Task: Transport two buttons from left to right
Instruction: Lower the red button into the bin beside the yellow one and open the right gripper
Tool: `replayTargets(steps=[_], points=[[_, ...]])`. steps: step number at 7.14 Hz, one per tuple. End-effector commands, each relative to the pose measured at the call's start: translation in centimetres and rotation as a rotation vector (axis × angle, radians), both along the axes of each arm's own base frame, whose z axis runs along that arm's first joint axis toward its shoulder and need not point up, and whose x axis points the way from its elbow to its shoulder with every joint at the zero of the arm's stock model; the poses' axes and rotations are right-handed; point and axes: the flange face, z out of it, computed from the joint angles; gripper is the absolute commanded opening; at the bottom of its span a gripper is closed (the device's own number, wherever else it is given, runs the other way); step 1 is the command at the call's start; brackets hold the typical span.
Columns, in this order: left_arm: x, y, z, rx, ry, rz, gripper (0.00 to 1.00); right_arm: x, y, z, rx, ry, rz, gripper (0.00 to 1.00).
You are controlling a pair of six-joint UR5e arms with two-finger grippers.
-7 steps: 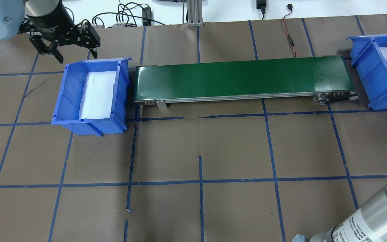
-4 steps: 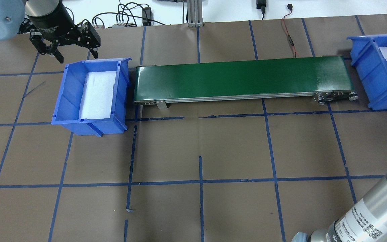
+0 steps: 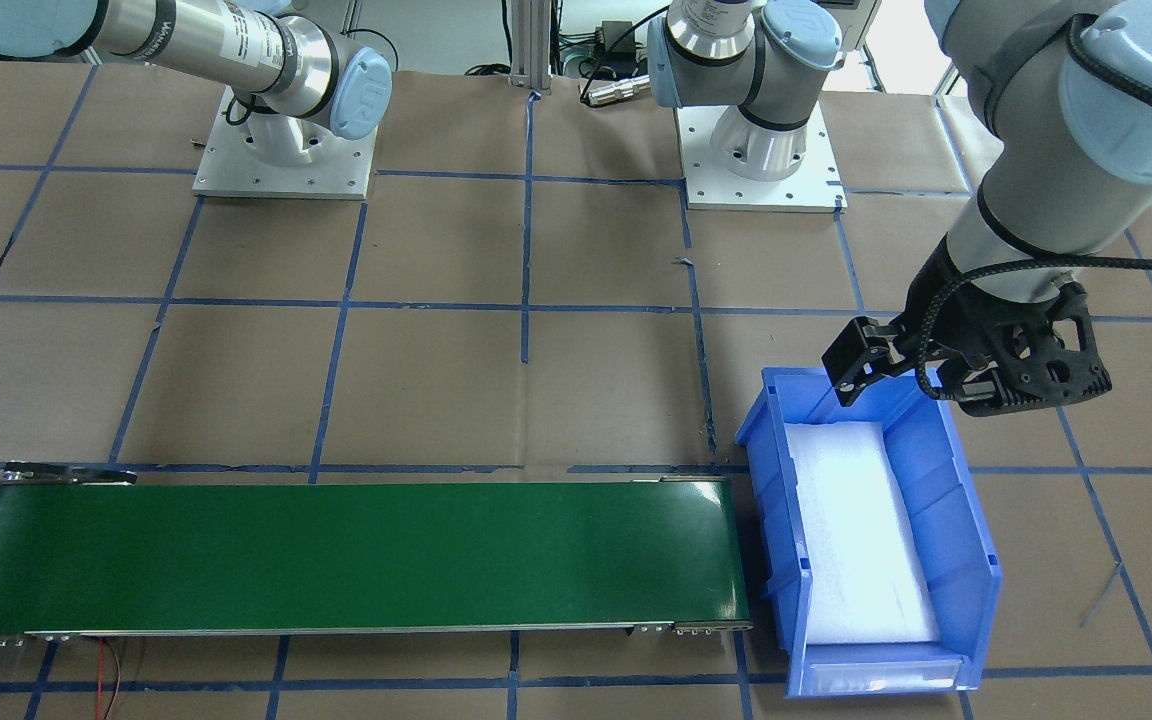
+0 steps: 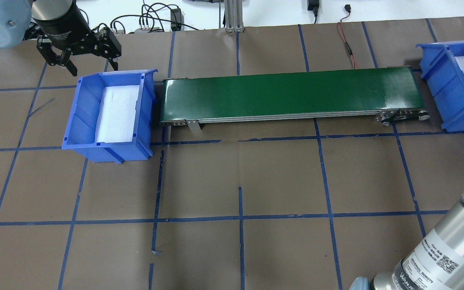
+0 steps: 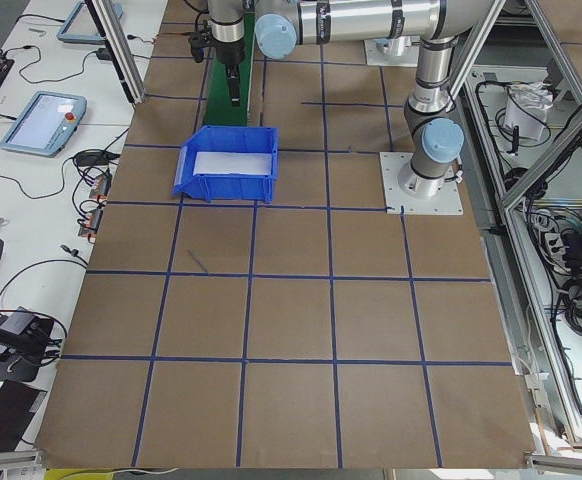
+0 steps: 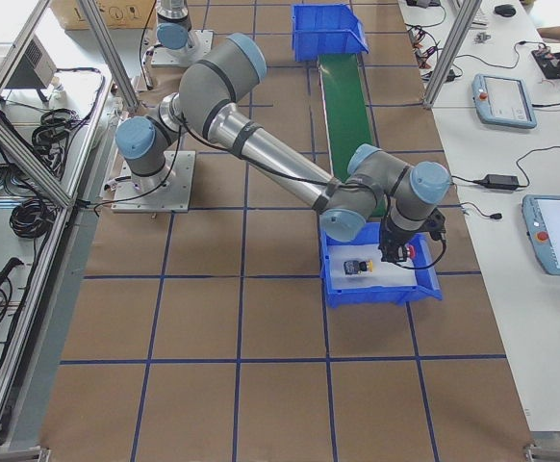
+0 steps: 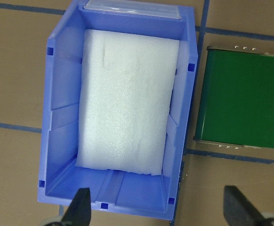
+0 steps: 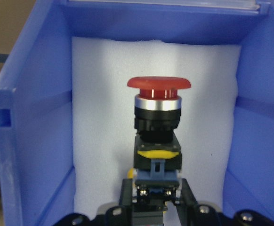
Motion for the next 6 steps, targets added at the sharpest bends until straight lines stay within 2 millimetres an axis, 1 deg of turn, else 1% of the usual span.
replayTargets(steps=[1, 4, 5, 6], points=[[0.0, 0.05, 0.04, 0.0, -0.001, 0.0, 1.0, -1.05, -2.0, -2.94, -0.015, -0.009, 0.002, 0.09], [-0.12, 0.08, -0.03, 0.001, 0.003, -0.002, 1.0, -0.42, -2.42, -3.02, -0.012, -0.013, 0.008, 0.09], [-0.13, 0.08, -0.03, 0.001, 0.003, -0.002, 1.0, -0.44, -2.46, -3.07, -0.012, -0.013, 0.008, 0.11], [-0.2, 0.06, -0.2, 0.004, 0.001, -0.003, 1.0, -0.44, -2.48, -3.2, -0.012, -0.015, 0.007, 0.21]])
